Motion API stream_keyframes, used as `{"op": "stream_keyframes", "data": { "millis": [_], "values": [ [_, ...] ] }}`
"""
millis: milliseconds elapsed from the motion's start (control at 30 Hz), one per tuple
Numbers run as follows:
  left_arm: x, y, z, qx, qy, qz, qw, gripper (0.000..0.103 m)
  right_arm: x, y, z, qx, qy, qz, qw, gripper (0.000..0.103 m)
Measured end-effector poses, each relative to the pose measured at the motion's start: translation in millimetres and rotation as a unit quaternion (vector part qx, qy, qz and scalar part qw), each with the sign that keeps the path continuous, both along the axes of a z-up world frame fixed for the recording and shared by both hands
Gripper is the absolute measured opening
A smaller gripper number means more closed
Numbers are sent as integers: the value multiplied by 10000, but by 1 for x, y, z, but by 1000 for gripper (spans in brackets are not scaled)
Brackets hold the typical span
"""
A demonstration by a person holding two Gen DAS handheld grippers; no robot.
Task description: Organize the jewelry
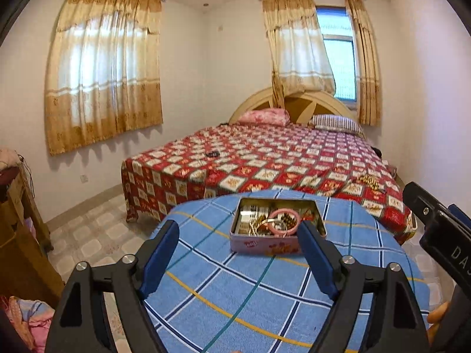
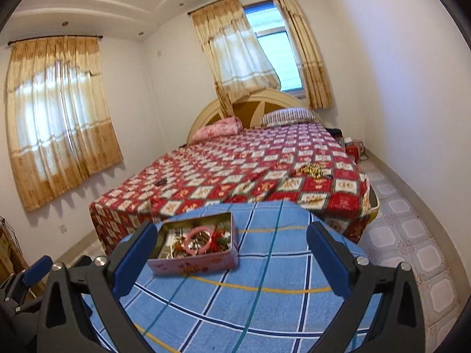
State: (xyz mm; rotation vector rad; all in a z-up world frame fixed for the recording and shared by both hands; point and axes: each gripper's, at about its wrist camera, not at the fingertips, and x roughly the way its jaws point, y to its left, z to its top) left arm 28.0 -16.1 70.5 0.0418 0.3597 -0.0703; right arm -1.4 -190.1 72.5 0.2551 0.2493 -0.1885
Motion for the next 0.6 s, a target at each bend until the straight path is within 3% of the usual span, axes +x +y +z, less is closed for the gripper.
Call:
{"op": "stream_keyframes", "data": {
  "millis": [300, 600],
  "values": [
    [-1, 2, 5, 16, -56, 37, 10000, 88, -7, 14, 9, -272, -279, 12, 9992, 103],
    [-2, 4, 2, 16, -42, 68, 10000, 88, -9, 11, 7, -199, -274, -17, 9994, 103]
  ]
}}
